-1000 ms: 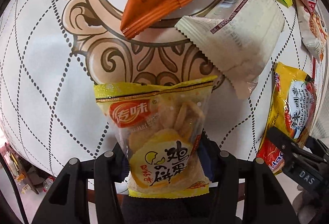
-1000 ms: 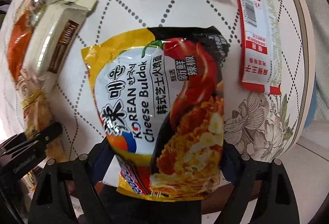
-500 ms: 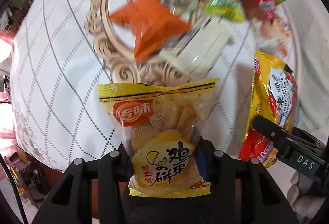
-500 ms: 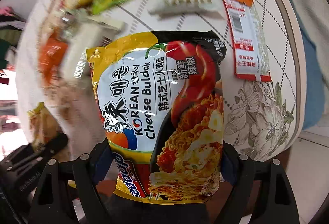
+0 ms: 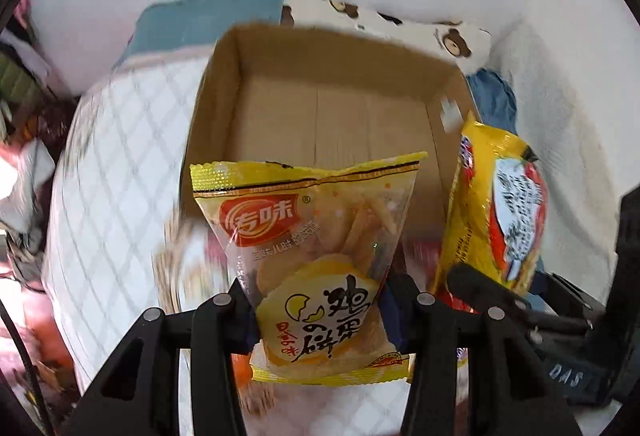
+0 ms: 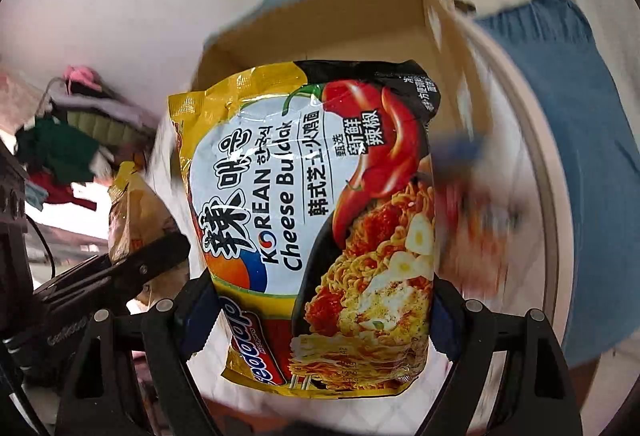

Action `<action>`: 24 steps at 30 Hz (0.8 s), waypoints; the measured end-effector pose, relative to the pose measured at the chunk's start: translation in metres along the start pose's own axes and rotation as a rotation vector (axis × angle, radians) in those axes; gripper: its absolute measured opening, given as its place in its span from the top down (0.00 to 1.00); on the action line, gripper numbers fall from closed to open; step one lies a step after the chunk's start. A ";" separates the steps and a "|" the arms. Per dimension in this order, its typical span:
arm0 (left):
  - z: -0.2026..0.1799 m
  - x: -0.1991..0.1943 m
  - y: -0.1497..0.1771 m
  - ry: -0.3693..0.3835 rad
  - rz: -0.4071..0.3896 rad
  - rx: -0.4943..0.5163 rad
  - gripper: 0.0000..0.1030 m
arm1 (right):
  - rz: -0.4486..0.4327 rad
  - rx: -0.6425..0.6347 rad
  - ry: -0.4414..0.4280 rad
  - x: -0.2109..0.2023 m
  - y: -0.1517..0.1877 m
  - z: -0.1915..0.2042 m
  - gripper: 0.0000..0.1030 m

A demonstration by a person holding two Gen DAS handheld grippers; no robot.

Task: Organize snacks
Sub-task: 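Carry both packs into the cardboard box and open both tools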

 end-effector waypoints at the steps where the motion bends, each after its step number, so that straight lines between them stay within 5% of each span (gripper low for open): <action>1: 0.001 0.007 -0.023 -0.009 0.010 0.010 0.57 | -0.012 -0.001 0.007 0.005 -0.019 0.003 0.15; 9: 0.017 0.100 -0.118 -0.003 0.173 -0.009 0.57 | 0.043 -0.012 0.088 0.074 -0.136 0.019 0.15; 21: 0.009 0.156 -0.127 -0.024 0.323 -0.005 0.55 | 0.163 -0.009 0.139 0.154 -0.164 0.008 0.14; 23: 0.009 0.160 -0.127 -0.035 0.329 0.004 0.42 | 0.204 -0.008 0.153 0.166 -0.161 0.004 0.14; 24: 0.009 0.160 -0.127 -0.035 0.325 0.006 0.28 | 0.212 -0.003 0.162 0.169 -0.160 0.002 0.12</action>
Point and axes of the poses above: each gripper's, at about its wrist camera, not at the fingertips, and x roughly the way its jaws point, z to its left, y to its underside, the point moved 6 cm from there along x, roughly the way its jaws point, and after that the axes turned 10 degrees about x, right-handed, at the moved point
